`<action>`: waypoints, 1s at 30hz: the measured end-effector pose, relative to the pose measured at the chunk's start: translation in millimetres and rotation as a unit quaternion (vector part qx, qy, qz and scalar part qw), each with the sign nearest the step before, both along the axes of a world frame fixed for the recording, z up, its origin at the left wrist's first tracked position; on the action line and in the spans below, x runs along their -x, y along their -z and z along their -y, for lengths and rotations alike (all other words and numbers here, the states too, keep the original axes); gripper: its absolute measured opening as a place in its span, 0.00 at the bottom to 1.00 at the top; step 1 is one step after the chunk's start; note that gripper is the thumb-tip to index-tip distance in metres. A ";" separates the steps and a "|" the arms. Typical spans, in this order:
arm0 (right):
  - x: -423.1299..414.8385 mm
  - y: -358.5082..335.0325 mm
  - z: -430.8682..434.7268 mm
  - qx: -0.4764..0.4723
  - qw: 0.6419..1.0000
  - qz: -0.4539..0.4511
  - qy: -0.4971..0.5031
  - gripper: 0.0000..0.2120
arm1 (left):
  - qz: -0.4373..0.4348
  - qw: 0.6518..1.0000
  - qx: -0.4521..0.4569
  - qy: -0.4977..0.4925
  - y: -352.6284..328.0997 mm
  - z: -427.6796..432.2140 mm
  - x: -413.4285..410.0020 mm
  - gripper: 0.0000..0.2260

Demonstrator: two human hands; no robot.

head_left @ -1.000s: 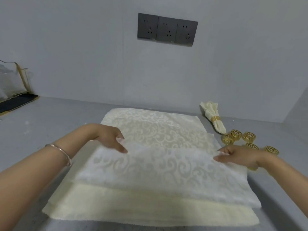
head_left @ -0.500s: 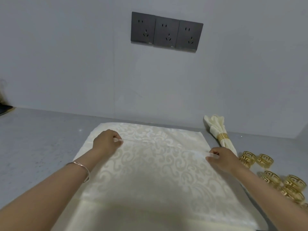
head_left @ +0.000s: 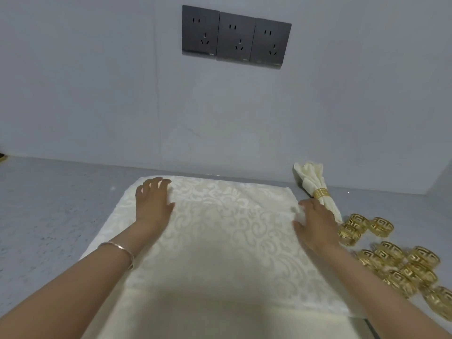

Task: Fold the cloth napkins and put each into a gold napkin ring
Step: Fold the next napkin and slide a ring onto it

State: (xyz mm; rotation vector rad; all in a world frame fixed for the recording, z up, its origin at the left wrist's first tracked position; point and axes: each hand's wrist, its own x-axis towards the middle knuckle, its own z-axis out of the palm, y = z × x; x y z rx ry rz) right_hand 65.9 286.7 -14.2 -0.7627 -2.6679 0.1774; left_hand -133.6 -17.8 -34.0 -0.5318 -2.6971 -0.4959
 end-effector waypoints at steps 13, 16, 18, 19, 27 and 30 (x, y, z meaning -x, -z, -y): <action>-14.6 45.1 166.6 0.056 0.981 0.084 -0.164 0.33 | 0.128 0.969 0.153 0.148 31.6 -15.5 -151.0 0.48; -24.0 46.3 156.6 0.061 0.981 0.109 -0.146 0.32 | 0.135 0.971 0.152 0.125 34.5 -6.0 -145.2 0.44; -33.8 45.6 142.1 0.067 0.981 0.130 -0.125 0.27 | 0.151 0.972 0.140 0.116 31.1 3.4 -140.5 0.50; -40.3 44.7 133.1 0.069 0.982 0.134 -0.114 0.27 | 0.157 0.972 0.139 0.105 29.9 10.0 -136.4 0.50; -106.3 40.0 48.2 0.072 0.986 0.150 -0.027 0.31 | 0.180 0.976 0.121 0.026 23.0 65.6 -119.4 0.31; -123.7 37.5 30.3 0.076 0.985 0.154 -0.027 0.31 | 0.188 0.974 0.123 0.013 19.5 85.2 -115.3 0.32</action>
